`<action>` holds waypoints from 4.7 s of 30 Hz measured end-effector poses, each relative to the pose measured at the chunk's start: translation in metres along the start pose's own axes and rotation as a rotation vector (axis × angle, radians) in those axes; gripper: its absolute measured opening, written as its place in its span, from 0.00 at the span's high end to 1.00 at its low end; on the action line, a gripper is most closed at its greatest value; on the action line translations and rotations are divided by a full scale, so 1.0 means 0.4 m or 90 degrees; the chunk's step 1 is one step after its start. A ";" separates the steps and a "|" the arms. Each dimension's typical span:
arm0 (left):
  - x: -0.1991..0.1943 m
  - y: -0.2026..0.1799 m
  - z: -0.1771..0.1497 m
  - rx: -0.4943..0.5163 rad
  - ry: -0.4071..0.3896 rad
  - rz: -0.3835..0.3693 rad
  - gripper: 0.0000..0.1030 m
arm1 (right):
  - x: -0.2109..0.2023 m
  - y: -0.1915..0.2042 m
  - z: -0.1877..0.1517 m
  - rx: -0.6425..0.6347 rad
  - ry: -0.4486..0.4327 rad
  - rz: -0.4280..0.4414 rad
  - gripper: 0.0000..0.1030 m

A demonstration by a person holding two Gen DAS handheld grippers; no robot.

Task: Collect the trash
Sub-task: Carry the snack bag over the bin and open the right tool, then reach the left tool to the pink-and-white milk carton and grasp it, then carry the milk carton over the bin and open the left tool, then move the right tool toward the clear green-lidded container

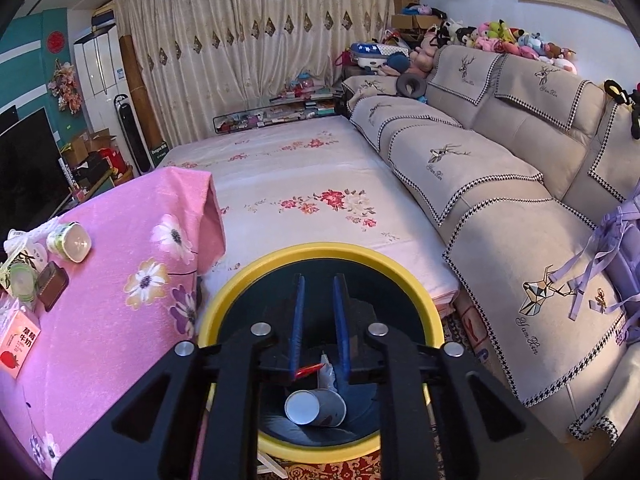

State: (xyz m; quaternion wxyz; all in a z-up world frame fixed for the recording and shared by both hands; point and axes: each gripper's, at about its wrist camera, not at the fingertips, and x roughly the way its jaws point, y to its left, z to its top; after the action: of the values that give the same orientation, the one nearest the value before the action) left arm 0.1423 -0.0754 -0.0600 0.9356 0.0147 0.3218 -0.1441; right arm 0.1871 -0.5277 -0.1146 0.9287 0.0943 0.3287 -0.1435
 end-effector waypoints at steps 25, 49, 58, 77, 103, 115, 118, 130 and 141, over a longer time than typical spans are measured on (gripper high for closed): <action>0.245 0.106 -0.032 0.040 0.085 -0.051 0.10 | -0.025 0.068 -0.022 -0.019 0.004 0.044 0.79; 0.254 0.085 -0.051 0.003 0.105 -0.006 0.59 | -0.022 0.060 -0.042 -0.005 0.011 0.061 0.77; 0.117 0.048 0.001 0.056 0.037 -0.004 0.59 | -0.044 0.065 -0.040 -0.003 0.002 0.069 0.77; 0.057 -0.241 0.121 0.132 0.012 -0.151 0.59 | -0.192 -0.082 -0.115 0.046 -0.037 0.033 0.77; 0.415 -0.761 0.114 0.240 0.125 -0.241 0.59 | -0.214 -0.362 -0.204 0.140 -0.032 -0.050 0.77; 0.461 -0.785 0.124 0.215 0.115 -0.229 0.40 | -0.199 -0.390 -0.222 0.162 -0.019 -0.052 0.72; 0.381 -0.700 0.135 0.188 0.074 -0.225 0.30 | -0.198 -0.359 -0.217 0.153 -0.016 -0.038 0.72; 0.087 -0.216 0.072 0.070 -0.051 -0.011 0.14 | -0.160 -0.038 -0.147 0.036 0.002 0.083 0.64; -0.010 0.113 -0.020 -0.058 -0.061 0.122 0.13 | -0.114 0.469 -0.080 -0.113 0.042 0.268 0.63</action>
State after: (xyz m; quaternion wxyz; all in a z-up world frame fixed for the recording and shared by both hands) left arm 0.1470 -0.0301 -0.0668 0.9591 -0.0036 0.2802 -0.0397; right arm 0.1962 -0.3332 -0.0951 0.9315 0.0832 0.3434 0.0858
